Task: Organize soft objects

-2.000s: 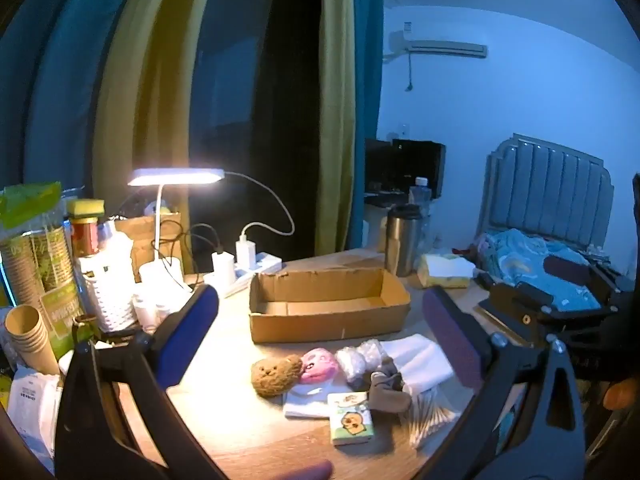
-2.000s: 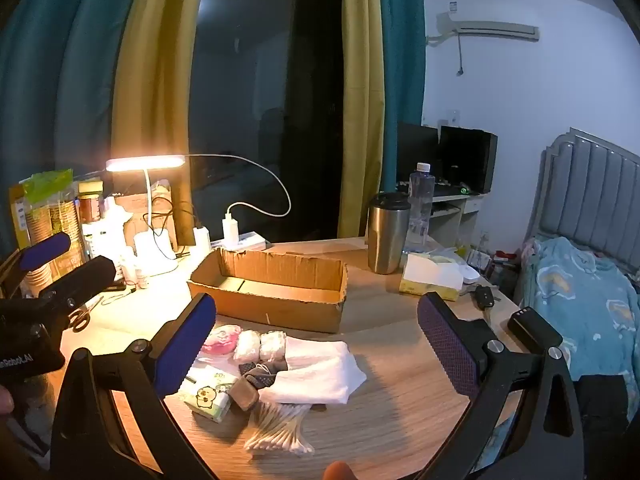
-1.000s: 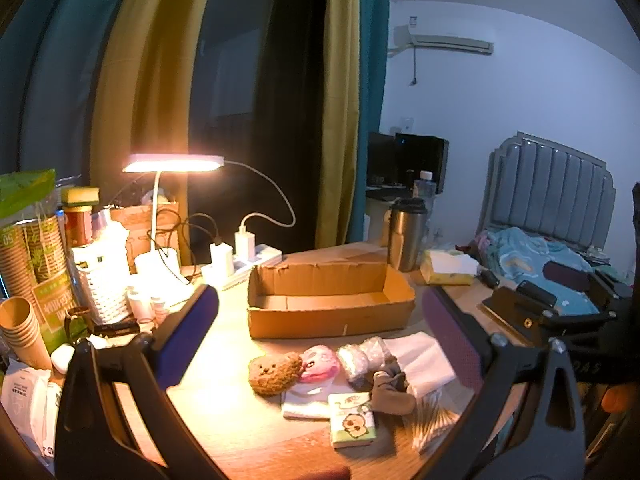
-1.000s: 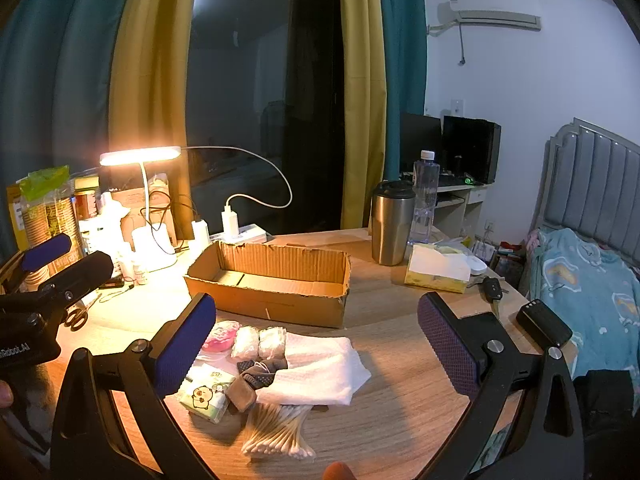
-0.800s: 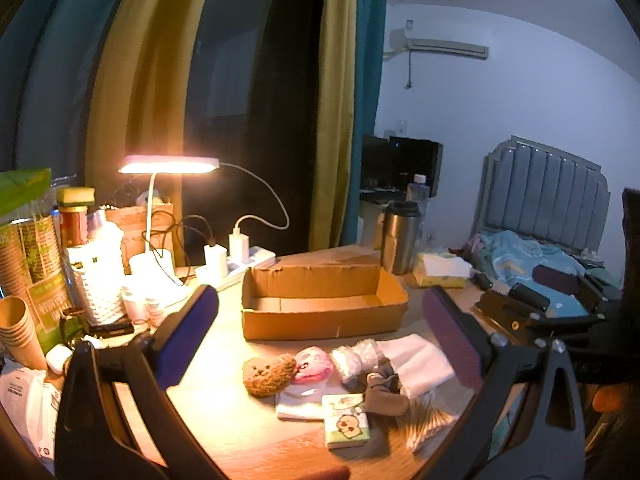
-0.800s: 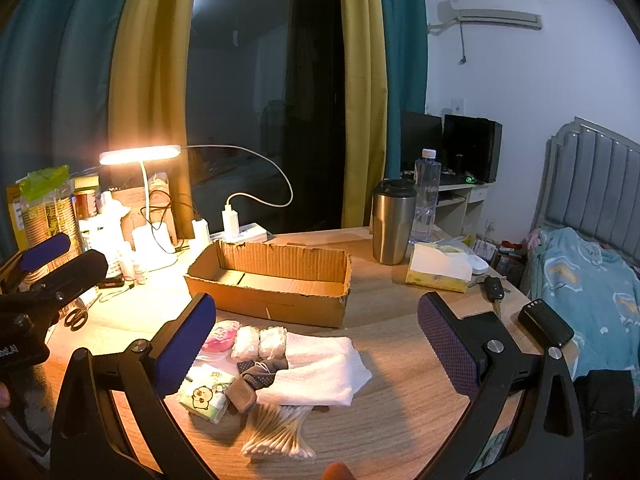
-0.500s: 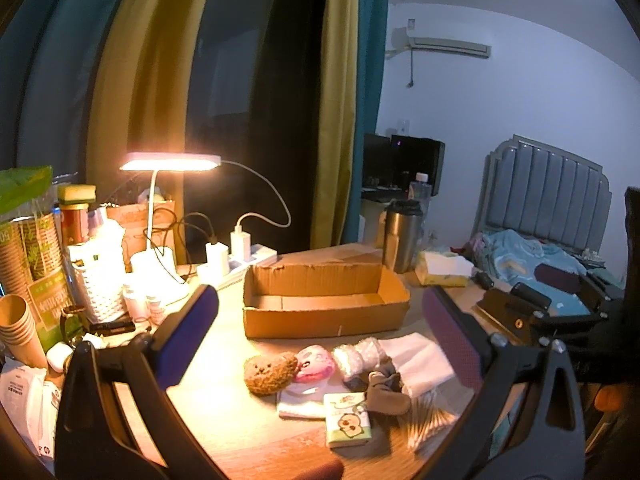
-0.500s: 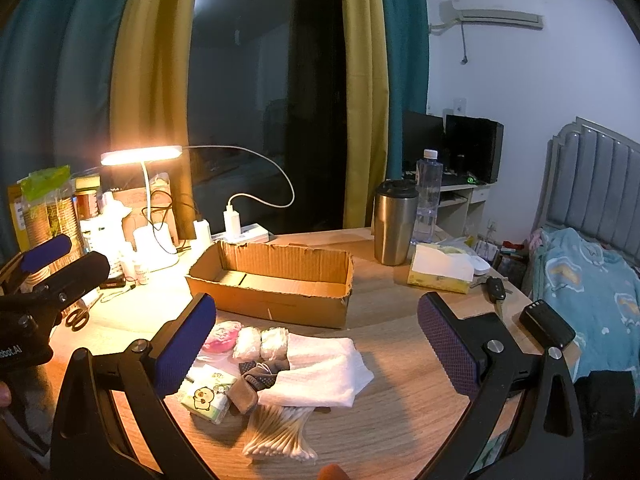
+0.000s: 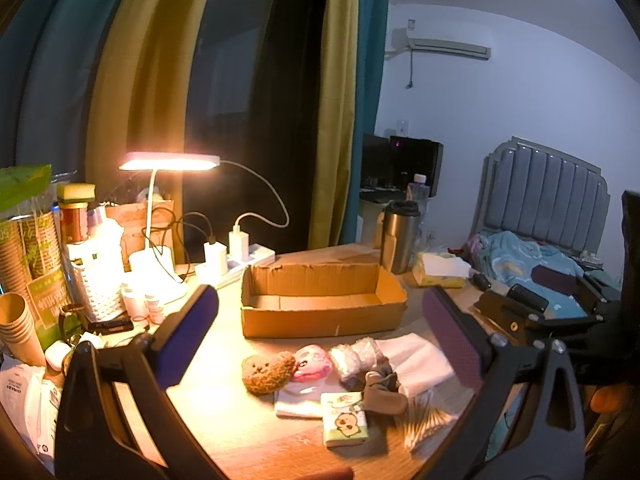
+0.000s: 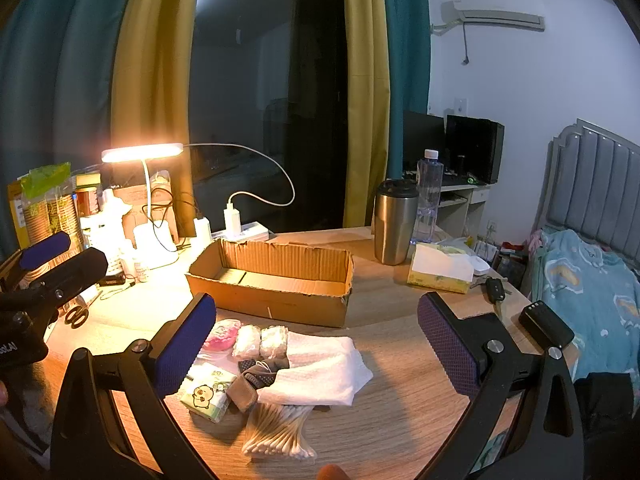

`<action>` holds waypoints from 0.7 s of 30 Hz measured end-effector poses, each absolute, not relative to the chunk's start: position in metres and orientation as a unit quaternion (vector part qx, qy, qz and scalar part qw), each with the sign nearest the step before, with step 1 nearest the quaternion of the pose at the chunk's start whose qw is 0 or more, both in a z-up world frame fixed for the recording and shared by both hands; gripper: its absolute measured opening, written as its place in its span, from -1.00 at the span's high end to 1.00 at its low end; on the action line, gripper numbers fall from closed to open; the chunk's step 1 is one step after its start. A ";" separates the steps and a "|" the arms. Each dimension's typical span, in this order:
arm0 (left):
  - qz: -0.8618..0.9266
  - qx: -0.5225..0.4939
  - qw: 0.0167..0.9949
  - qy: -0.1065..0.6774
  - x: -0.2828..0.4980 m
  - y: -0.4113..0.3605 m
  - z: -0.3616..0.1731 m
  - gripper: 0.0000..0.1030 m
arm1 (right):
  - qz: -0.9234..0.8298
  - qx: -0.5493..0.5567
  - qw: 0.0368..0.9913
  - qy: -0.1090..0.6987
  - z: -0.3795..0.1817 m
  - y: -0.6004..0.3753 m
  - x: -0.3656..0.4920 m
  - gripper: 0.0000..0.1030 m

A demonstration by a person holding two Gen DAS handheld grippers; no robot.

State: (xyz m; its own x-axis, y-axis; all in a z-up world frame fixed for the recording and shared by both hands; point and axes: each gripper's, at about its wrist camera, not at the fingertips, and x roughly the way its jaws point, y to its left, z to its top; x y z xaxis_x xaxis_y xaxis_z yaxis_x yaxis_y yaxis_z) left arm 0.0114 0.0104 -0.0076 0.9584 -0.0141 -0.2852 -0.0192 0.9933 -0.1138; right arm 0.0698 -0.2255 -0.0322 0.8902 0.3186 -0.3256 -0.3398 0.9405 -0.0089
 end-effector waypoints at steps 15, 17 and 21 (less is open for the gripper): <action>0.002 -0.058 0.988 0.143 0.010 0.009 -0.006 -0.99 | 0.169 -0.034 0.972 0.162 -0.031 -0.225 0.070 -0.99; 0.002 -0.059 0.988 0.143 0.009 0.009 -0.005 -0.99 | 0.169 -0.034 0.972 0.163 -0.031 -0.225 0.070 -0.99; 0.002 -0.059 0.988 0.143 0.009 0.010 -0.004 -0.99 | 0.170 -0.033 0.971 0.162 -0.031 -0.226 0.070 -0.99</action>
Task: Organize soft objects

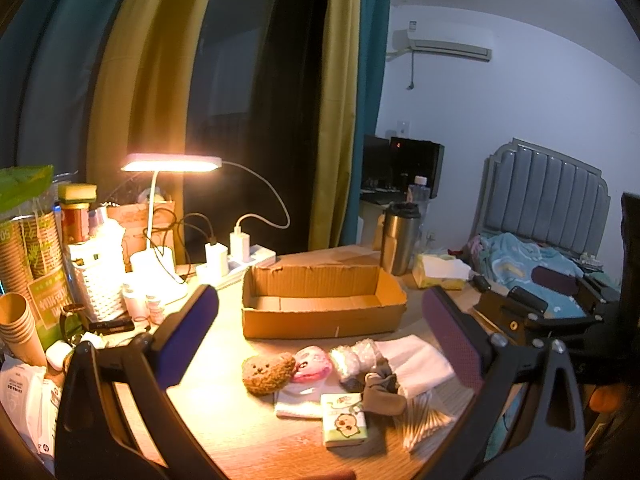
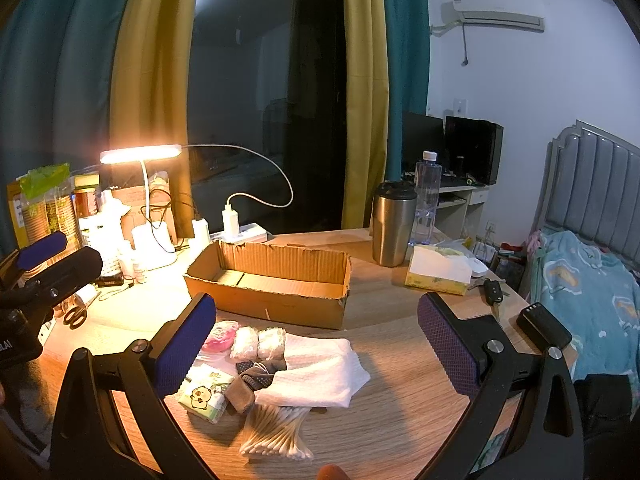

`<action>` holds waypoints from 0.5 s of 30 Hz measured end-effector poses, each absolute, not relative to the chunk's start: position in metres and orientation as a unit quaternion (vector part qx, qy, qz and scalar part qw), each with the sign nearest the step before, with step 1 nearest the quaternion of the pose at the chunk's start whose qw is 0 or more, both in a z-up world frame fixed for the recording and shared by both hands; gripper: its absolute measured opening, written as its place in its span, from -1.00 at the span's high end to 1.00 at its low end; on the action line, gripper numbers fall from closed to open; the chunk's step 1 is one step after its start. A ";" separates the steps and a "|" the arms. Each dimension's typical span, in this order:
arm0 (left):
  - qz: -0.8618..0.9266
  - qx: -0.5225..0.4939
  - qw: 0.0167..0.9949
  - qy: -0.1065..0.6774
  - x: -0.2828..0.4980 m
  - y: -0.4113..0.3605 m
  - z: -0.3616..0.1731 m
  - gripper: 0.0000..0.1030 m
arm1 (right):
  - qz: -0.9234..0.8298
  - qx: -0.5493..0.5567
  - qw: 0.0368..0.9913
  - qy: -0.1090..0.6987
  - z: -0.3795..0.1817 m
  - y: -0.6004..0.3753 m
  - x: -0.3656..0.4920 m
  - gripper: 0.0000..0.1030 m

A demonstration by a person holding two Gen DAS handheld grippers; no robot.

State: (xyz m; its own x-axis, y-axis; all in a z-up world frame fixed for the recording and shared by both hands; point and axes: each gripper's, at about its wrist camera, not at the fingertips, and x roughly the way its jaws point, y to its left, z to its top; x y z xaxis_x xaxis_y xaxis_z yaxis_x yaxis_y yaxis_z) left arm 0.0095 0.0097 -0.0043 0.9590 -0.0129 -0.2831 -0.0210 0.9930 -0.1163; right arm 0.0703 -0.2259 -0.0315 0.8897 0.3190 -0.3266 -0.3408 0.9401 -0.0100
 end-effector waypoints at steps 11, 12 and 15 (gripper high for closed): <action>0.002 -0.059 0.988 0.142 0.010 0.010 -0.003 -0.99 | 0.170 -0.034 0.972 0.162 -0.032 -0.225 0.071 -0.99; 0.002 -0.060 0.988 0.142 0.010 0.011 -0.003 -0.99 | 0.170 -0.034 0.972 0.162 -0.032 -0.225 0.071 -0.99; 0.003 -0.060 0.988 0.143 0.011 0.011 -0.004 -0.99 | 0.169 -0.034 0.971 0.163 -0.033 -0.225 0.071 -0.99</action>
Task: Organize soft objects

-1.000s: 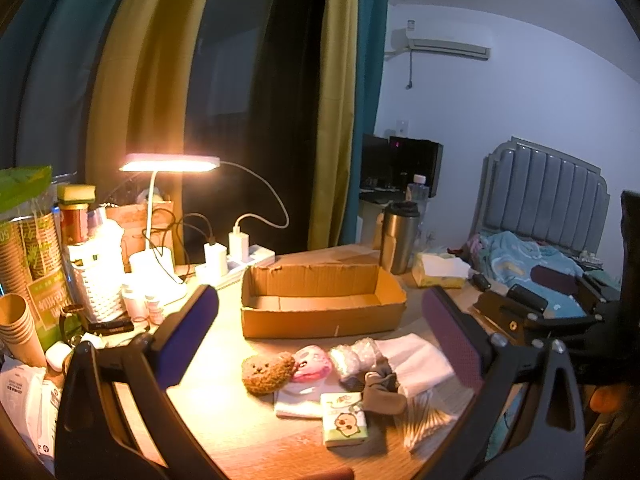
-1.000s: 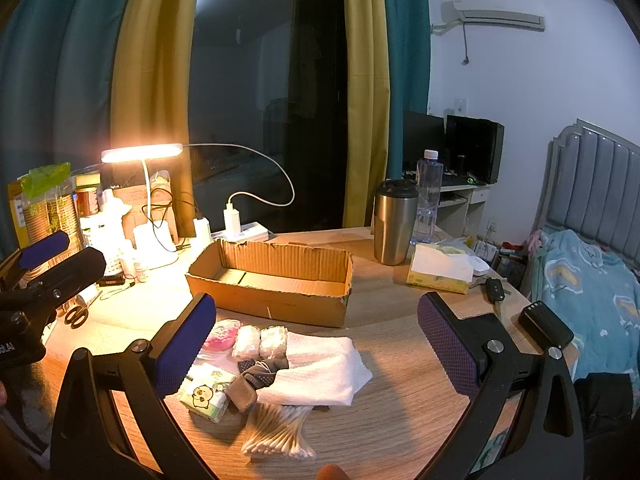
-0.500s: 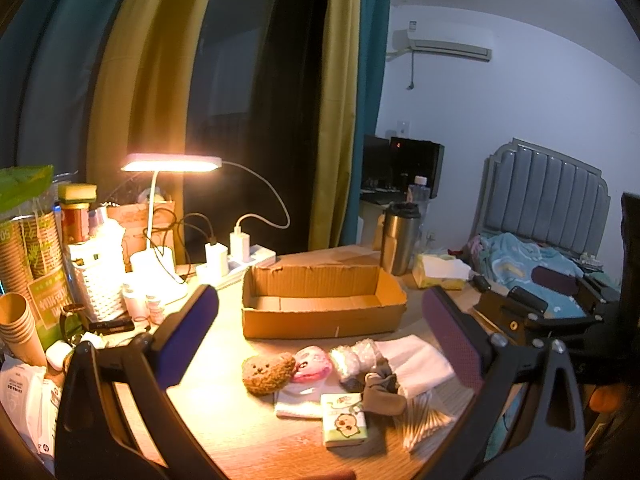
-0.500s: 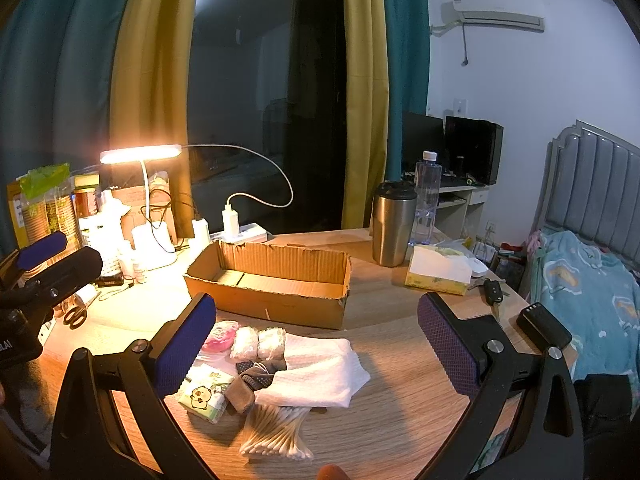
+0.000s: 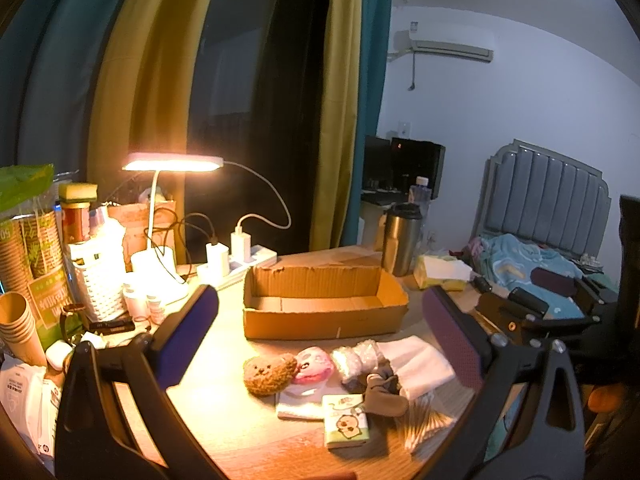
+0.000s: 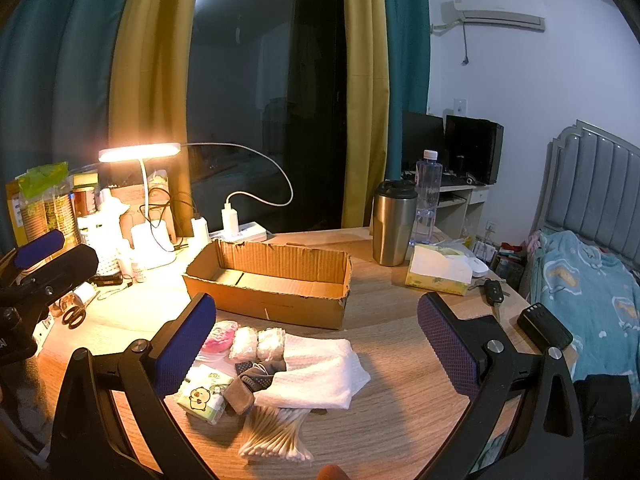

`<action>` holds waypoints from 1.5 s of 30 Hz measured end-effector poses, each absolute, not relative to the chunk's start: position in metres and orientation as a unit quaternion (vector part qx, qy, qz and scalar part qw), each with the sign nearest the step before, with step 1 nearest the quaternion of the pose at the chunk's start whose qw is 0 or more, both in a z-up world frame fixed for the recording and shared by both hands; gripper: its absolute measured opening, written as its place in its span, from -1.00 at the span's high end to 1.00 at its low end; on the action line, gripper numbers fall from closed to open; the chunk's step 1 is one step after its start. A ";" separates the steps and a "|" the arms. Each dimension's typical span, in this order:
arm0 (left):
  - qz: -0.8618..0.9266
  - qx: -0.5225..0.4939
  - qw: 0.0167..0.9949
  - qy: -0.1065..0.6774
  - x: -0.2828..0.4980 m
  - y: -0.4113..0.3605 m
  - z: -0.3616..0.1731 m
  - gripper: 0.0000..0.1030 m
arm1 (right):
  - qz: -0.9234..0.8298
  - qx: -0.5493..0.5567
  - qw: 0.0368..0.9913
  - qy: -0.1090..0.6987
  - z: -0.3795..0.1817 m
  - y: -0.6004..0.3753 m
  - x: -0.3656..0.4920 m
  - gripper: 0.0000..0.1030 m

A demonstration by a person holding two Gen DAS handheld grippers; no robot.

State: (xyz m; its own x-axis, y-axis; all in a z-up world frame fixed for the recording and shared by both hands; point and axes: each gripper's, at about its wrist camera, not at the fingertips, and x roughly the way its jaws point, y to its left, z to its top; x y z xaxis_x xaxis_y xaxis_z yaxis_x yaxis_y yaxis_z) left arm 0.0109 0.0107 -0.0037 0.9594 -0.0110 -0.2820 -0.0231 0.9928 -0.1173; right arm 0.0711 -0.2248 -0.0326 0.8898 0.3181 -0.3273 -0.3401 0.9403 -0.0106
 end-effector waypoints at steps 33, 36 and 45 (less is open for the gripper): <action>0.046 -0.076 0.961 0.260 0.095 0.042 -0.075 -0.99 | 0.169 -0.035 0.945 0.277 -0.089 -0.228 0.158 -0.99; 0.053 -0.079 0.957 0.275 0.106 0.047 -0.084 -0.99 | 0.171 -0.033 0.941 0.291 -0.100 -0.227 0.169 -0.99; 0.068 -0.088 0.940 0.322 0.135 0.060 -0.114 -0.99 | 0.184 -0.028 0.924 0.335 -0.125 -0.225 0.192 -0.99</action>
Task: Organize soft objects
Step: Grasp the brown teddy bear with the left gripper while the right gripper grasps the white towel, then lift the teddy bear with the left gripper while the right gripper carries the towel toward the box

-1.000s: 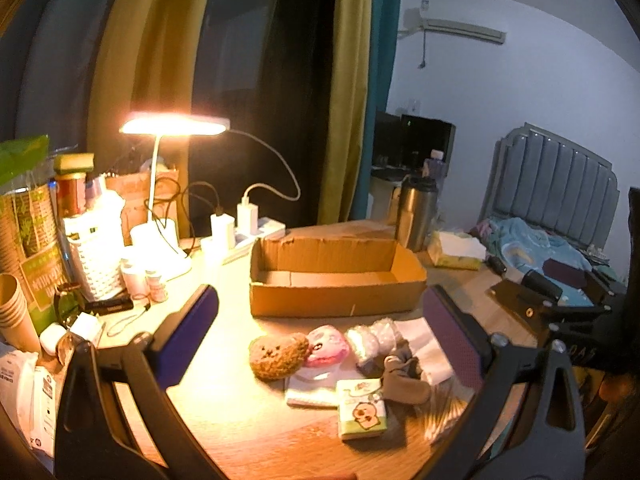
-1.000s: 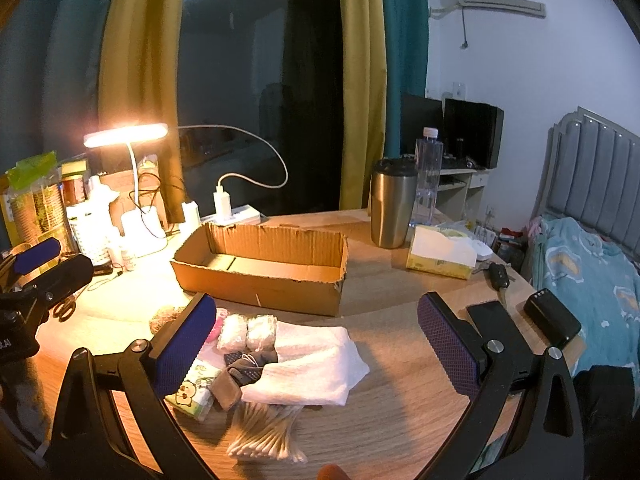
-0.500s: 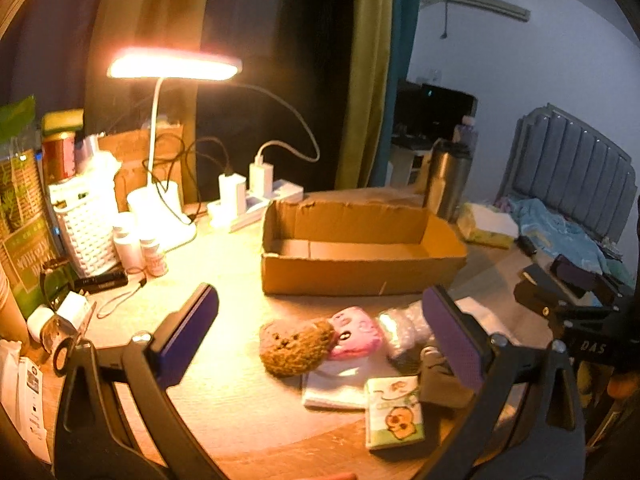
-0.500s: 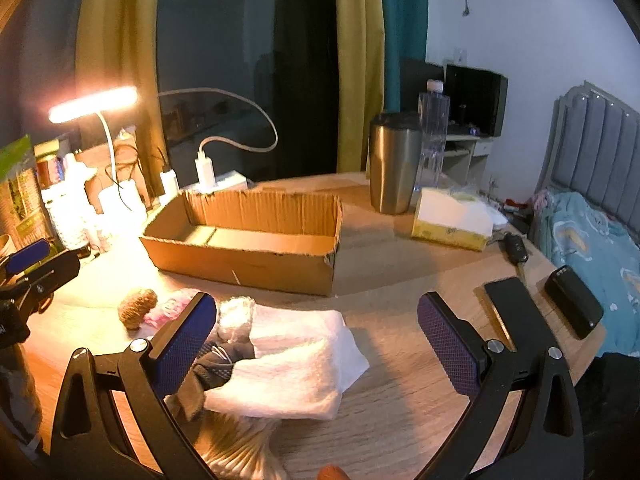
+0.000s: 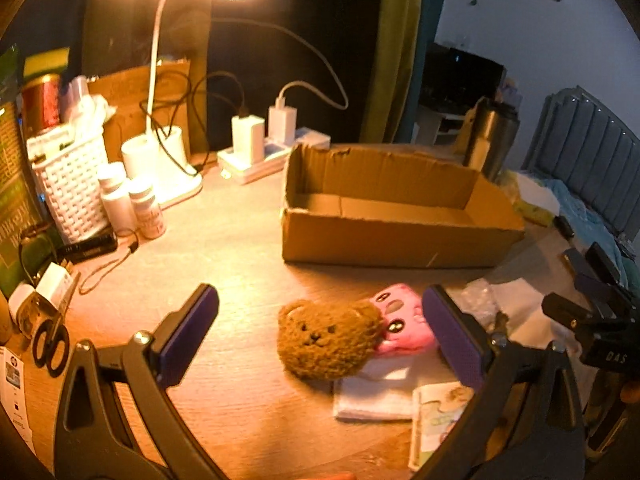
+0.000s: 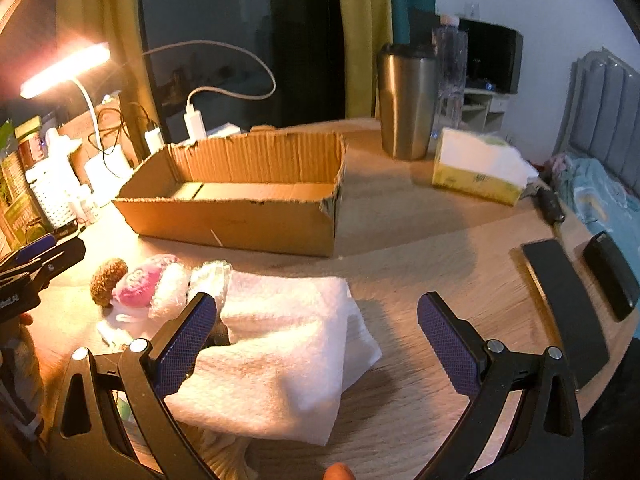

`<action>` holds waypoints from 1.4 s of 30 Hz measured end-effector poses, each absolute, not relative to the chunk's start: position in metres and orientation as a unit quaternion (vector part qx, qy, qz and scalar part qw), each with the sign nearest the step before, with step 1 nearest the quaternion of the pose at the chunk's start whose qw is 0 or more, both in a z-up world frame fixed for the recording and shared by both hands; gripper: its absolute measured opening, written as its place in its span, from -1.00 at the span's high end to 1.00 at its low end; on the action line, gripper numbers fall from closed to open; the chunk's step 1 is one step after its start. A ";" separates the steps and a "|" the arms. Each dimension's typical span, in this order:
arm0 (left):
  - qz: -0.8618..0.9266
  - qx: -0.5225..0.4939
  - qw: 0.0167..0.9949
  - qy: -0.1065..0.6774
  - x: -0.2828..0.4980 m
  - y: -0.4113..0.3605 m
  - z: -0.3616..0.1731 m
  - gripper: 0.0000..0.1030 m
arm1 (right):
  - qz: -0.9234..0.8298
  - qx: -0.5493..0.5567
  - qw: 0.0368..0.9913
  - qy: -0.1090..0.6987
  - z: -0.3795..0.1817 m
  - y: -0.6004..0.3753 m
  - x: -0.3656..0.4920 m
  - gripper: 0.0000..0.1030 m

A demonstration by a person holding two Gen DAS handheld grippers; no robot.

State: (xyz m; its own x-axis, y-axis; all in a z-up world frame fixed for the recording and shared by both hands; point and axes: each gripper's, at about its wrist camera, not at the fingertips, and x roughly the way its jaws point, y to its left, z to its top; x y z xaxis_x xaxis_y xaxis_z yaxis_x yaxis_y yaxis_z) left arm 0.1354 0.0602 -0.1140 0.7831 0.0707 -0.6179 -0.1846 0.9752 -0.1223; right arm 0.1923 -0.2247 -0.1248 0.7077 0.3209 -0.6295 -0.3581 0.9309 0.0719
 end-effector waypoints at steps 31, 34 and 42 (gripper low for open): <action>0.027 -0.121 0.905 0.407 0.160 0.068 -0.154 -0.03 | 0.221 -0.031 0.903 0.368 -0.136 -0.222 0.198 0.81; 0.023 -0.121 0.906 0.404 0.158 0.067 -0.151 0.03 | 0.221 -0.027 0.907 0.357 -0.129 -0.223 0.196 0.81; 0.017 -0.121 0.914 0.387 0.149 0.064 -0.138 0.06 | 0.221 -0.014 0.920 0.322 -0.103 -0.233 0.191 0.81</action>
